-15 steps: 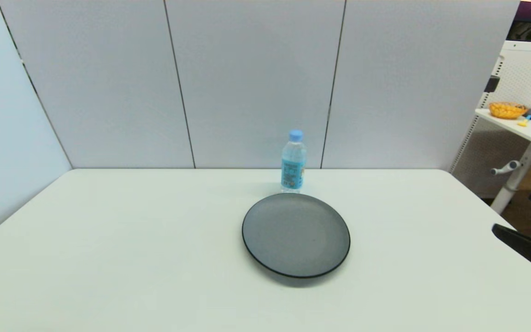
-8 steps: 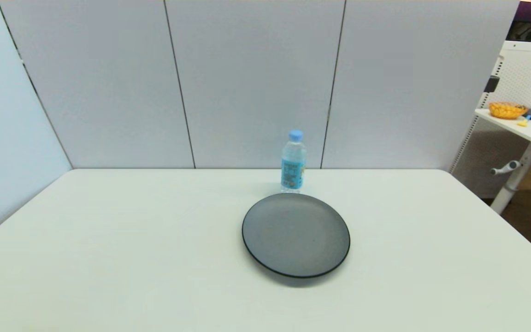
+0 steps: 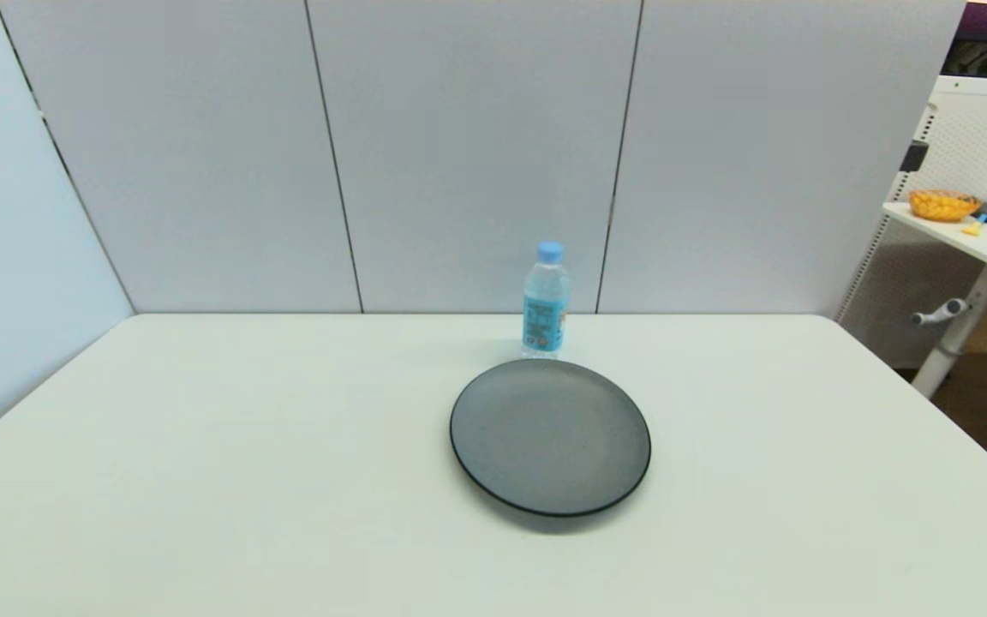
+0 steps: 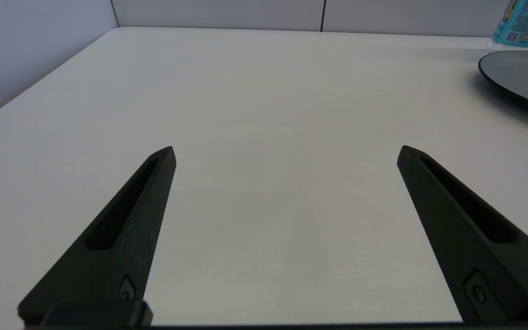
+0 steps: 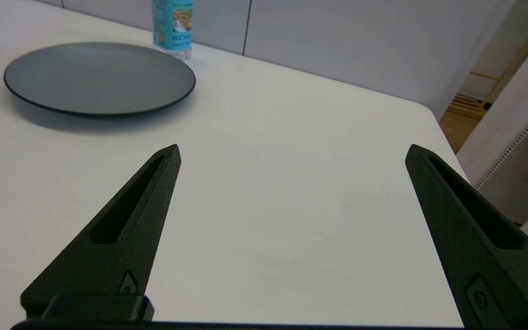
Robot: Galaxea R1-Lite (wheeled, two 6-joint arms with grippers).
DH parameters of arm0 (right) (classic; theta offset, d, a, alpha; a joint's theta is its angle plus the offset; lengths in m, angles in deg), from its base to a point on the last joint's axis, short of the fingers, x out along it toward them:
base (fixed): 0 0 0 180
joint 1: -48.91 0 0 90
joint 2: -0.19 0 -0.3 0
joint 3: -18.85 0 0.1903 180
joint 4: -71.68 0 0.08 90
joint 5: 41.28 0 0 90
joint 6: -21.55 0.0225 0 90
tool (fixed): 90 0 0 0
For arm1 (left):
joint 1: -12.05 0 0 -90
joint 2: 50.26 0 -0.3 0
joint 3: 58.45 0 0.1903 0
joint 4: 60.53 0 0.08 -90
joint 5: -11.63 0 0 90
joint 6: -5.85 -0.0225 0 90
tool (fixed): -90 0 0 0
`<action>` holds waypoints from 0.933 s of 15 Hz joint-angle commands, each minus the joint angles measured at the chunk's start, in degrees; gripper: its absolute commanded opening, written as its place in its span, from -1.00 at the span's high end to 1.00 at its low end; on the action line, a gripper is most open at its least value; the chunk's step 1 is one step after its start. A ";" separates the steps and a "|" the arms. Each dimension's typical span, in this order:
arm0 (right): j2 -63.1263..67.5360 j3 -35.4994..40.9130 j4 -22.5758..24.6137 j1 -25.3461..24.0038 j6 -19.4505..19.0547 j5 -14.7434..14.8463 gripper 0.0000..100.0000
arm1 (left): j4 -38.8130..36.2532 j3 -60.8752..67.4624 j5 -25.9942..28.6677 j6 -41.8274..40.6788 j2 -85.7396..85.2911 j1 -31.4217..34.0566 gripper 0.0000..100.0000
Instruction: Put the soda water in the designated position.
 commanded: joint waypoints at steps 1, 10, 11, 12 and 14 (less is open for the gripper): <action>-12.38 0.16 -14.27 -1.38 -0.58 8.68 -1.00 | 0.00 0.00 0.00 0.00 -0.02 0.00 -1.00; -12.20 -0.02 -14.80 -1.38 4.69 8.68 -1.00 | 0.00 0.00 0.00 0.00 -0.02 0.00 -1.00; -12.20 -0.02 -14.71 -1.38 4.52 8.68 -1.00 | 0.00 0.00 0.00 0.00 -0.02 0.00 -1.00; -12.20 -0.02 -14.63 -1.38 4.17 8.60 -1.00 | 0.00 0.00 0.00 0.00 -0.02 0.00 -1.00; -12.20 0.07 -14.54 -1.38 3.11 8.51 -1.00 | 0.00 0.00 0.00 0.00 -0.02 0.00 -1.00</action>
